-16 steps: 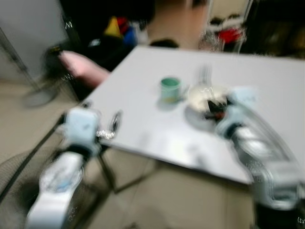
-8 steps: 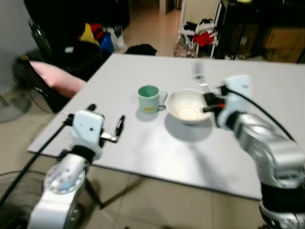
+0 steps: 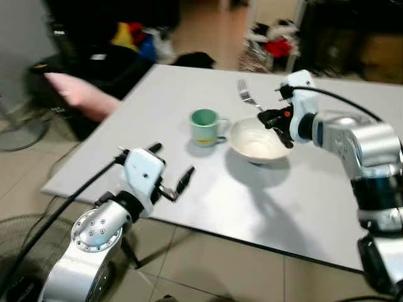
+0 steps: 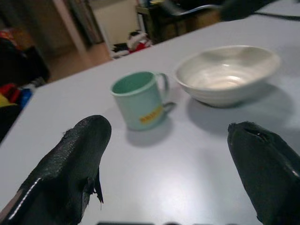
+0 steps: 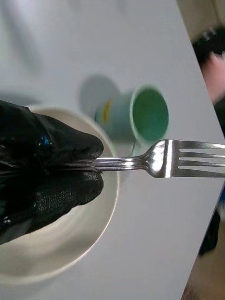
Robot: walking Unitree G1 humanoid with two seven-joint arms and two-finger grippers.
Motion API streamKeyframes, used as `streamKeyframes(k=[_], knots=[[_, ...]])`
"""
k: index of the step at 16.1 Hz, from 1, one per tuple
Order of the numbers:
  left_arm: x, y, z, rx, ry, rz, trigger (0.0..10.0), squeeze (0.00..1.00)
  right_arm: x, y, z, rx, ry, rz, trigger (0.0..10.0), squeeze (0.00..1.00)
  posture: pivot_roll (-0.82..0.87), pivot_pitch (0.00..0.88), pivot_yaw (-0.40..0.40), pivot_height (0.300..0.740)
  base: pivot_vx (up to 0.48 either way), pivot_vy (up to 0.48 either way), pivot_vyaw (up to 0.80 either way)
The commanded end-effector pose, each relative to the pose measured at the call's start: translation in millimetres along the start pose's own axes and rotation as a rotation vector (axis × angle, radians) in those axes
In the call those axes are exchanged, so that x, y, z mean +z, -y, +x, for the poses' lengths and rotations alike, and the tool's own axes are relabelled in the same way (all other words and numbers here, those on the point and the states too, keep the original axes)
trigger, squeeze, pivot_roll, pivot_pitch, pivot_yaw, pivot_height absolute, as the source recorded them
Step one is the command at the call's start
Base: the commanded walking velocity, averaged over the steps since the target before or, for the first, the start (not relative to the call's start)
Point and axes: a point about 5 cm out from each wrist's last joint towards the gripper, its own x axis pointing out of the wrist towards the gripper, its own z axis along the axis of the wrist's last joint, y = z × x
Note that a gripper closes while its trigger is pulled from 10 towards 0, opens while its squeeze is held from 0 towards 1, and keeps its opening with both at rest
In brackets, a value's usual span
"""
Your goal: Setting the table
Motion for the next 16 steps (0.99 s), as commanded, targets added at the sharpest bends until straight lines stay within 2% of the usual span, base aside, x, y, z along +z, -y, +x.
streamKeyframes(k=[1, 4, 10, 12, 13, 14, 15, 16], knots=[[5.7, 7.5, 0.9, -0.074, 0.007, 0.004, 10.0, 0.00, -5.0, 9.5, 3.6, -0.005, -0.056, -0.050, 10.0, 0.00, -0.05, 0.006, 0.062, 0.740, 0.000, 0.000, 0.00], [10.1, 12.8, 1.9, -0.125, 0.005, 0.007, 10.0, 0.00, 2.9, 23.1, 6.3, -0.009, -0.122, -0.129, 10.0, 0.00, -0.04, 0.010, 0.056, 0.740, 0.000, 0.000, 0.00], [6.9, 15.1, -0.1, -0.132, -0.031, 0.009, 10.0, 0.00, 4.3, 27.0, 1.6, 0.044, -0.154, -0.144, 10.0, 0.00, -0.04, 0.018, 0.055, 0.740, 0.000, 0.000, 0.00], [7.4, 6.6, 2.8, -0.051, -0.030, 0.038, 10.0, 0.00, 7.6, 25.6, -4.8, 0.041, -0.086, -0.092, 10.0, 0.00, -0.03, 0.031, 0.051, 0.740, 0.000, 0.000, 0.00], [9.5, 1.4, 2.4, 0.000, -0.010, 0.047, 10.0, 0.00, 8.6, 21.0, -8.0, 0.054, -0.035, -0.029, 10.0, 0.00, -0.04, 0.037, 0.050, 0.740, 0.000, 0.000, 0.00], [9.0, -4.6, 1.2, 0.065, -0.013, 0.030, 10.0, 0.00, 8.3, 15.6, -12.6, 0.041, 0.044, -0.005, 10.0, 0.00, -0.04, 0.041, 0.053, 0.740, 0.000, 0.000, 0.00], [9.6, -9.5, -0.3, 0.128, 0.001, 0.014, 10.0, 0.00, 9.2, 8.0, -18.9, 0.026, 0.192, -0.003, 10.0, 0.00, -0.04, 0.041, 0.053, 0.740, 0.000, 0.000, 0.00], [10.5, -11.9, -0.8, 0.169, 0.015, 0.022, 10.0, 0.00, 3.9, 0.5, -25.6, 0.000, 0.259, 0.041, 10.0, 0.00, -0.05, 0.044, 0.056, 0.740, 0.000, 0.000, 0.00]])
